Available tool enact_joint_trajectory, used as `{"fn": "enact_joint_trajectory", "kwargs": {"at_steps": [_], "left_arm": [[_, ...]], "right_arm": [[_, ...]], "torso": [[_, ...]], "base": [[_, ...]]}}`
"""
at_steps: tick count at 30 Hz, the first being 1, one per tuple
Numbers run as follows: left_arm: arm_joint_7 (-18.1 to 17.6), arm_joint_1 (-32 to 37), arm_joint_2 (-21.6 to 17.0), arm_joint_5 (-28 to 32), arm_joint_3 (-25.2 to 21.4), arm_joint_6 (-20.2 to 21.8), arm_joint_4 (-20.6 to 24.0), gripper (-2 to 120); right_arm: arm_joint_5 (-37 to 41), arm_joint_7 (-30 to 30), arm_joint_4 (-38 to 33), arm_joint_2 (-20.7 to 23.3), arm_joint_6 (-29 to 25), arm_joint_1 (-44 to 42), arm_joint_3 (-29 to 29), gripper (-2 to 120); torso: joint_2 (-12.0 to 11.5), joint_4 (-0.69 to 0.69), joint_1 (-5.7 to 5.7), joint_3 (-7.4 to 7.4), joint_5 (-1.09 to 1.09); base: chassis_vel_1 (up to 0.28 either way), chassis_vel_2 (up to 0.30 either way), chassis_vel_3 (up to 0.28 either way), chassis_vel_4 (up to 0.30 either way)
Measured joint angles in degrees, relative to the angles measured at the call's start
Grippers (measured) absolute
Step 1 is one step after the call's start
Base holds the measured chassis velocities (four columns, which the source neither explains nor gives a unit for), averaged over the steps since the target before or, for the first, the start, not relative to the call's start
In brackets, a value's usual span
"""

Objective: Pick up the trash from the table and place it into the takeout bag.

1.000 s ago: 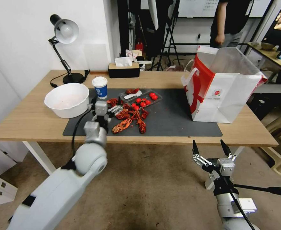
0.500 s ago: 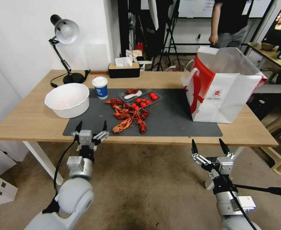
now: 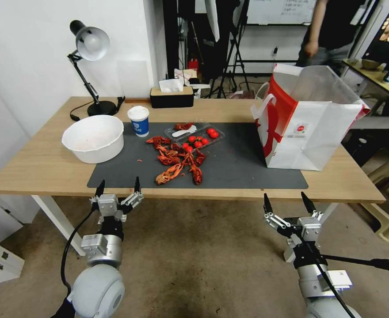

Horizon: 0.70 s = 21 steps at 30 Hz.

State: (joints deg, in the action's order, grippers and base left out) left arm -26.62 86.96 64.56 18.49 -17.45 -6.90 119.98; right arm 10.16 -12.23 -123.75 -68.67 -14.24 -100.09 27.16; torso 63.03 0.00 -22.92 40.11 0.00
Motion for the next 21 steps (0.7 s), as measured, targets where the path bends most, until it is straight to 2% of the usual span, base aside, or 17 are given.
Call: {"fn": "enact_joint_trajectory", "kwargs": {"at_steps": [5,11,21], "left_arm": [[0.70,-1.25,-0.16,1.09,-0.01,-0.40,-0.97,100],[2.46,-6.26,-2.05,5.30,1.66,-0.69,-2.96,100],[2.24,-17.09,-2.62,9.35,6.30,0.37,-9.97,100]], "right_arm": [[0.21,0.00,0.16,0.23,0.04,0.09,0.06,100],[0.33,-0.01,0.21,0.36,0.10,0.27,0.12,100],[0.21,-0.09,0.18,0.07,0.26,0.22,0.22,100]], "torso": [[0.00,0.01,0.00,0.00,-0.01],[0.00,0.00,0.00,0.00,-0.01],[0.00,0.00,0.00,0.00,0.00]], "base": [[0.000,0.000,0.000,0.000],[0.000,0.000,0.000,0.000],[0.000,0.000,0.000,0.000]]}}
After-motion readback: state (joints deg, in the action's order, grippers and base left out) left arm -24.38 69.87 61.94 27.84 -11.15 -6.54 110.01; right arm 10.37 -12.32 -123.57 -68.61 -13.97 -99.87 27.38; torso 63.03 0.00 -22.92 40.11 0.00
